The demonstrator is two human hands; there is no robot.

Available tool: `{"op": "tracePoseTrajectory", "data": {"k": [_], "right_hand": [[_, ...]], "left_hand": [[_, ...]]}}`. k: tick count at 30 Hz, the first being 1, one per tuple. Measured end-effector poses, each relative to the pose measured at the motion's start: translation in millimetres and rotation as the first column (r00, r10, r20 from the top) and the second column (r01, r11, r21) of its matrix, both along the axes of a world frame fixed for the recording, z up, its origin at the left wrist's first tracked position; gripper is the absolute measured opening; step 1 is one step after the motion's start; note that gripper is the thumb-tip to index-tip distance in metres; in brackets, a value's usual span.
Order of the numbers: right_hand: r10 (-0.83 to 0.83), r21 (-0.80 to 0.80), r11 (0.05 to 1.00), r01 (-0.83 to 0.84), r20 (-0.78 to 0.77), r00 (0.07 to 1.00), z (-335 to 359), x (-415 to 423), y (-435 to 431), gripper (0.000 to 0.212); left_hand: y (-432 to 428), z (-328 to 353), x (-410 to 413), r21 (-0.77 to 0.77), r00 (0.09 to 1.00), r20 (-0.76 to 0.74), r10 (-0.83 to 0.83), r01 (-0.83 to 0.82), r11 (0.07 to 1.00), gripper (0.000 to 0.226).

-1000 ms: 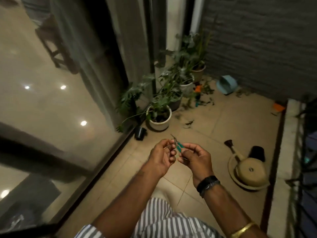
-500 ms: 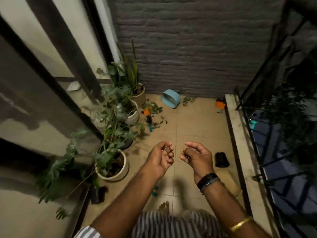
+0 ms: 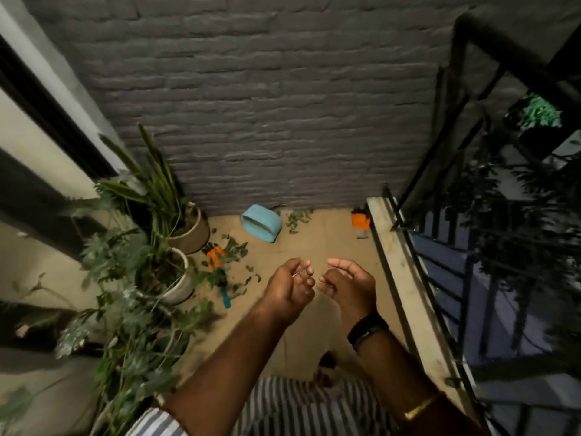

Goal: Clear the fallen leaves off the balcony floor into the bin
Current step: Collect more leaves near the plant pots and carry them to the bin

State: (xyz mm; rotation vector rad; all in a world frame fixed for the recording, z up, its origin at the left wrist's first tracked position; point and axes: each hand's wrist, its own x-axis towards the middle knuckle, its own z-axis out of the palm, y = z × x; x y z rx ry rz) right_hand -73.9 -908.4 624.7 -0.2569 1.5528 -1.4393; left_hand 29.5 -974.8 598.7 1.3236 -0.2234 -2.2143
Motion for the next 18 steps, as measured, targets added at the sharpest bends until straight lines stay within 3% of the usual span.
{"op": "tracePoseTrajectory", "data": {"k": [12, 18], "right_hand": [[0.007, 0.113, 0.994, 0.001, -0.064, 0.998, -41.4, -103.6, -258.8, 0.019], [0.076, 0.141, 0.987, -0.073, -0.016, 0.997, -61.1, -130.0, -381.8, 0.014]], "left_hand": [[-249.2, -46.0, -103.5, 0.114, 1.0, 0.007, -0.013, 0.012, 0.993, 0.027], [-373.7, -69.9, -137.1, 0.183, 1.0, 0.031, 0.002, -0.007, 0.983, 0.024]]}}
